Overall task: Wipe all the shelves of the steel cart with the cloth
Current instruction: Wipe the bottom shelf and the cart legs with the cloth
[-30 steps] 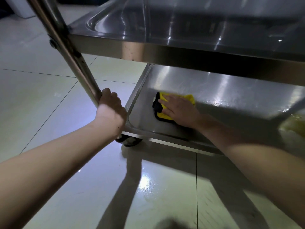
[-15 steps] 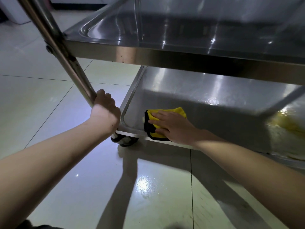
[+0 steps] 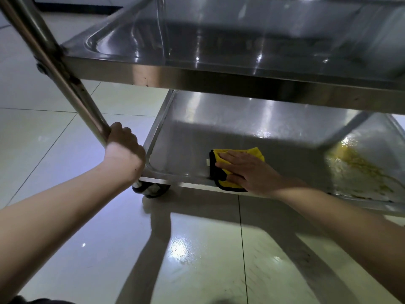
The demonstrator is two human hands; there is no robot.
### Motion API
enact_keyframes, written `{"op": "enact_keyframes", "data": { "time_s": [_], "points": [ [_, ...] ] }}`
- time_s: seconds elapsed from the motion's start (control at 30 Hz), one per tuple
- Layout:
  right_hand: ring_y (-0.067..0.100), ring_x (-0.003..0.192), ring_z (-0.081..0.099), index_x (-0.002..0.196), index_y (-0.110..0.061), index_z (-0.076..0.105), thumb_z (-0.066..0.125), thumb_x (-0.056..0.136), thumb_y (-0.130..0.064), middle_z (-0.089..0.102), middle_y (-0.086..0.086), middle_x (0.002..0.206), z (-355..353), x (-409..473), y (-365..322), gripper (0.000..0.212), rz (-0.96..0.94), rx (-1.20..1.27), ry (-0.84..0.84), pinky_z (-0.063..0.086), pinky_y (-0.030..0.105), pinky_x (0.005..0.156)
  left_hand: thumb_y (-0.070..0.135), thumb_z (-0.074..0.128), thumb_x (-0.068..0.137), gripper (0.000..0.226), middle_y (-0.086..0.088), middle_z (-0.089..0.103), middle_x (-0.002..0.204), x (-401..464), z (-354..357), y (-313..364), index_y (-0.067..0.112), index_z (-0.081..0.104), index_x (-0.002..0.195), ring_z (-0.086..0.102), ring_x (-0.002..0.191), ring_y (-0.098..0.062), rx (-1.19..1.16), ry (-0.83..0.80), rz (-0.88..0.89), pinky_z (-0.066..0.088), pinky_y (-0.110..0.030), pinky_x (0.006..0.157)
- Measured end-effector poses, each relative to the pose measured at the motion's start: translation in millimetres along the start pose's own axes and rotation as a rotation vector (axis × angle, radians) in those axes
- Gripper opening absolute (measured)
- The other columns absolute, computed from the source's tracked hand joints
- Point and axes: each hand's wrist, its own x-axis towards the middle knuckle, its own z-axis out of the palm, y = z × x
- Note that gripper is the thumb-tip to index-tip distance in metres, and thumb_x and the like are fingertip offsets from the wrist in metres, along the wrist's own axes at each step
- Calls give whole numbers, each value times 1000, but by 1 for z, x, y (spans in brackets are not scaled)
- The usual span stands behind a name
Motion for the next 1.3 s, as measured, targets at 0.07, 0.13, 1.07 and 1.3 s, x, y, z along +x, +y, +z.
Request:
{"op": "enact_keyframes", "data": {
  "time_s": [0.07, 0.13, 1.07, 1.3],
  "points": [
    [9, 160, 7, 160, -43, 29, -6, 89, -86, 16, -16, 171, -2, -1, -2, 90, 4, 6, -14, 10, 43, 130, 33, 47, 91, 23, 3, 57, 112, -2, -9, 4, 31, 61, 109, 45, 109, -23, 127, -63, 13, 30, -42, 100],
    [9, 160, 7, 160, -44, 27, -4, 91, -85, 14, -18, 171, -3, -3, -1, 87, -1, 14, -14, 10, 44, 130, 33, 48, 91, 26, 1, 57, 114, -2, -18, 1, 31, 61, 113, 45, 113, -25, 112, -91, -18, 29, -44, 101],
    [22, 161, 8, 160, -42, 32, 28, 110, -54, 14, -9, 174, 17, 133, -121, 52, -103, -59, 5, 9, 47, 128, 17, 53, 92, 11, 0, 60, 109, -18, -15, -20, 23, 47, 86, 50, 111, -25, 130, 49, 153, 33, -39, 98],
    [21, 161, 5, 161, -42, 30, 28, 108, -58, 12, -8, 174, 21, 144, -159, 55, -23, -58, 8, 6, 47, 128, 20, 56, 92, 23, 1, 61, 106, -17, -13, -20, 20, 41, 74, 52, 108, -25, 97, 38, 129, 34, -38, 97]
  ]
}}
